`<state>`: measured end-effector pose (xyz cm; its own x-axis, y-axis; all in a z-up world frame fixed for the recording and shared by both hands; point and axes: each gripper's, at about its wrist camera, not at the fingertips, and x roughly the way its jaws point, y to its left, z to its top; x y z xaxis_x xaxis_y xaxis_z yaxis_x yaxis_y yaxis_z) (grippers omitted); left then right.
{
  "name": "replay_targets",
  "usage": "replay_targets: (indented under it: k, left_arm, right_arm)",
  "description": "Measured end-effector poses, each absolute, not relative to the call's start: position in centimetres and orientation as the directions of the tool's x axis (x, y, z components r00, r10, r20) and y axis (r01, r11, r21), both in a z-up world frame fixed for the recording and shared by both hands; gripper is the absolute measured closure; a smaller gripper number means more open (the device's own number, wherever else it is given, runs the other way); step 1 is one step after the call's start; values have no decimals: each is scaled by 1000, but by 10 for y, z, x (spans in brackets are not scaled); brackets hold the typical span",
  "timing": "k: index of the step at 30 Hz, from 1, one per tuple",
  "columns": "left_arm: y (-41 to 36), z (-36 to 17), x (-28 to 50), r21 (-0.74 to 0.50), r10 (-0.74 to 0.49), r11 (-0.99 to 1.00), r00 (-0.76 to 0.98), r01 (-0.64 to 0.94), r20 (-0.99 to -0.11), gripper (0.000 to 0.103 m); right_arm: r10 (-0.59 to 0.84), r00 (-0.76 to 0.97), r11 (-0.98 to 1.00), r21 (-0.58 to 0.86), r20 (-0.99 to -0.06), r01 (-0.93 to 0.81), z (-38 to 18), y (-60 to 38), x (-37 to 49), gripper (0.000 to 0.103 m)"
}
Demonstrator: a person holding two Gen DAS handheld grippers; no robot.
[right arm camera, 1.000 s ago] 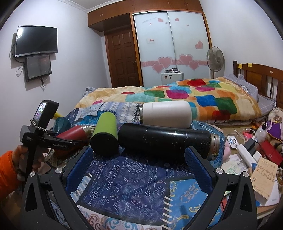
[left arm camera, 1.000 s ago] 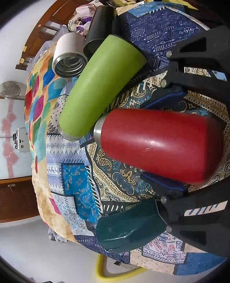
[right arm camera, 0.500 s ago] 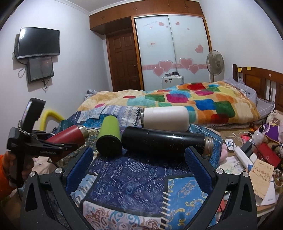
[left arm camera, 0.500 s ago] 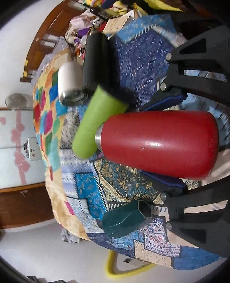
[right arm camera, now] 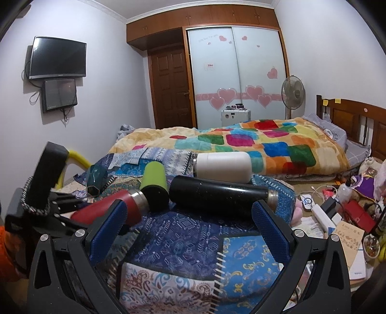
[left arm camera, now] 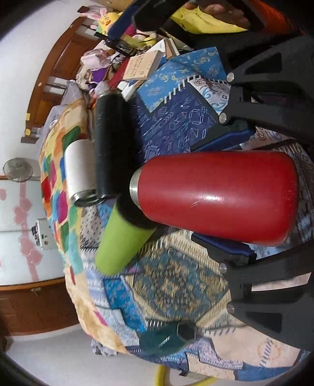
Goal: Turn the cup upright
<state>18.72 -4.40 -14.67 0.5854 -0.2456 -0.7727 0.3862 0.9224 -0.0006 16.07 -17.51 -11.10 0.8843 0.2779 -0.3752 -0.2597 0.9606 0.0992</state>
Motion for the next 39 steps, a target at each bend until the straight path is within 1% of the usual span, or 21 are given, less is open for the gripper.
replay_targets:
  k: [4, 9, 16, 21, 26, 32, 39]
  left_arm:
    - [-52, -160, 194, -1, -245, 918, 564, 397, -788, 39]
    - [-52, -166, 196, 4, -245, 917, 570, 400, -784, 39]
    - [-53, -152, 186, -9, -296, 893, 574, 450, -764, 38]
    - [-30, -132, 177, -23, -298, 911, 620, 411, -725, 38]
    - [9, -125, 170, 10, -218, 951, 691, 310, -690, 38]
    - [40, -146, 181, -4, -178, 967, 658, 257, -732, 38]
    - [45, -159, 175, -43, -229, 955, 635, 295, -738, 38]
  right_arm:
    - [273, 875, 962, 91, -400, -258, -119, -174, 163, 0]
    - [268, 865, 963, 87, -424, -256, -127, -174, 168, 0]
    - [262, 858, 964, 84, -441, -251, -132, -170, 173, 0]
    - [255, 852, 966, 81, -457, -246, -136, -170, 178, 0]
    - [269, 817, 961, 85, -510, -263, -151, -161, 193, 0]
    - [285, 780, 951, 63, -557, -303, -167, -137, 209, 0]
    - [295, 755, 945, 58, -585, -323, -176, -125, 212, 0]
